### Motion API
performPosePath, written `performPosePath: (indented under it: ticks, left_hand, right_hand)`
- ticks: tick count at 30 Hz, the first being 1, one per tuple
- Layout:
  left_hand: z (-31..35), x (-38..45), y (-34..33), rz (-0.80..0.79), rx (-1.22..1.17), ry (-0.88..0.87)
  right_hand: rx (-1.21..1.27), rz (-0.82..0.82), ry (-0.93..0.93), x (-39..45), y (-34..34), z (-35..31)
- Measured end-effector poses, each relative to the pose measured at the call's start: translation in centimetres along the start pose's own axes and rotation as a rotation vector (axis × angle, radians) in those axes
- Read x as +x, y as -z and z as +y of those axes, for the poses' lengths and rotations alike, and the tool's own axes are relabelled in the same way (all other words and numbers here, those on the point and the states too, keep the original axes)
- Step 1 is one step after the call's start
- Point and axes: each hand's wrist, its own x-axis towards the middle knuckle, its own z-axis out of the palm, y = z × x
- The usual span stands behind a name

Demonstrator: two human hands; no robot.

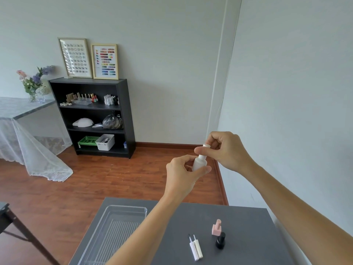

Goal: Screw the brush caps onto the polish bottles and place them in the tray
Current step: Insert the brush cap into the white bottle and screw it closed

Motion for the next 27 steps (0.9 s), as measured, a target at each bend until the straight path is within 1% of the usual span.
performPosePath:
  ticks: [2, 3, 4, 7, 8, 9, 11, 15, 18, 19, 20, 21, 23, 24, 25, 27]
  left_hand:
    - [0.1, 0.0, -0.3, -0.004, -0.001, -0.012]
    - [0.1, 0.0, -0.4, -0.006, -0.004, -0.014]
    - [0.2, 0.0, -0.4, -0.008, -0.010, -0.012]
    - [0.2, 0.0, -0.5, -0.001, -0.013, 0.001]
    - [0.2, 0.0, -0.5, 0.000, -0.010, 0.004]
    - [0.1, 0.0, -0.5, -0.003, -0.012, 0.005]
    - [0.1, 0.0, -0.7, -0.013, -0.016, 0.006]
    - [0.0, -0.3, -1.3, -0.011, -0.017, 0.018]
    - [-0.1, -0.4, -1.5, -0.015, -0.004, 0.015]
    - [-0.1, -0.4, -1.5, -0.018, -0.006, 0.016]
    - [-0.1, -0.4, -1.4, -0.020, -0.013, 0.020]
    - [-0.1, -0.4, -1.4, -0.020, -0.022, 0.025]
    - [-0.2, -0.4, -1.3, -0.017, -0.023, 0.034]
    - [-0.3, -0.3, -1.2, -0.017, -0.018, 0.034]
    - [-0.3, -0.4, -1.2, -0.018, -0.014, 0.032]
    - [-0.4, -0.4, -1.4, -0.020, -0.011, 0.029]
  right_hand:
    - [-0.118, 0.068, 0.009, -0.1, -0.3, 0.0]
    - [-0.115, 0.067, 0.011, -0.2, -0.2, 0.1]
    - [-0.059, 0.029, 0.009, -0.3, 0.0, 0.1]
    - [0.259, -0.198, 0.002, -0.5, 1.1, 0.6]
    - [0.324, -0.240, 0.009, -0.6, 1.4, 0.7]
    - [0.353, -0.247, 0.020, -0.8, 1.5, 0.8]
    - [0.305, -0.165, 0.021, -0.9, 1.4, 1.0]
    - [0.093, 0.015, -0.002, -0.9, 0.8, 0.7]
    - [-0.090, 0.081, -0.003, -1.0, 0.2, 0.8]
    - [-0.100, 0.078, -0.003, -1.2, 0.2, 0.9]
    - [-0.057, 0.056, 0.000, -1.3, 0.4, 1.0]
    - [0.026, 0.008, 0.000, -1.4, 0.7, 1.1]
    - [0.212, -0.141, -0.017, -1.4, 1.3, 1.4]
    - [0.261, -0.193, -0.015, -1.5, 1.6, 1.5]
    - [0.267, -0.207, -0.004, -1.6, 1.7, 1.7]
    - [0.198, -0.125, 0.003, -1.6, 1.6, 1.9]
